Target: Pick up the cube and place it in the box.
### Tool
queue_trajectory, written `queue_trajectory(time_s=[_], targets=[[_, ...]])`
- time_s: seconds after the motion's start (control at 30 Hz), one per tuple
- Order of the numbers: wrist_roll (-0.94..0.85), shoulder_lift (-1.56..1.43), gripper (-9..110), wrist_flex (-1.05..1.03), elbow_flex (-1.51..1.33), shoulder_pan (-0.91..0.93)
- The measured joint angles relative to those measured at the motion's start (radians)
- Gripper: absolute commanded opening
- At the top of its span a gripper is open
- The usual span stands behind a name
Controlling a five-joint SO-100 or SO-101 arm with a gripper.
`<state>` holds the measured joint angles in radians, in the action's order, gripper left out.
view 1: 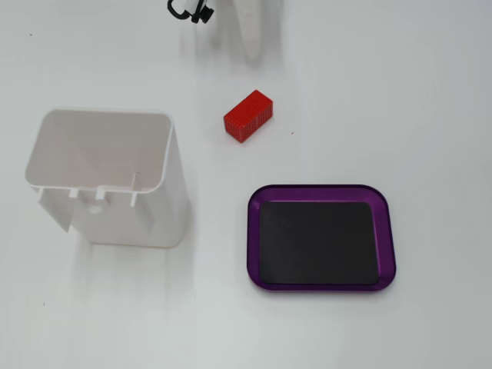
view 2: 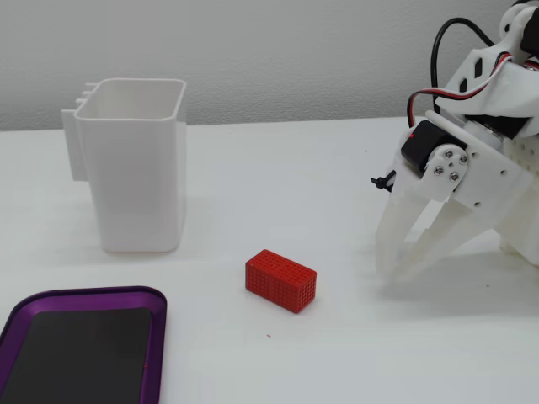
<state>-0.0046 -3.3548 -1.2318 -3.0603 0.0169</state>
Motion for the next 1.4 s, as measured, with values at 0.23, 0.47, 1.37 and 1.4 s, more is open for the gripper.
queue_trajectory(time_s=[0.23, 0.47, 1.37, 1.4], targets=[[0.000, 0.000, 0, 0.000, 0.000, 0.000], [0.000, 0.000, 0, 0.000, 0.000, 0.000], [-0.383, 0.719, 13, 0.202, 0.540, 0.094], [-0.407, 0.819, 14, 0.201, 0.603, 0.091]])
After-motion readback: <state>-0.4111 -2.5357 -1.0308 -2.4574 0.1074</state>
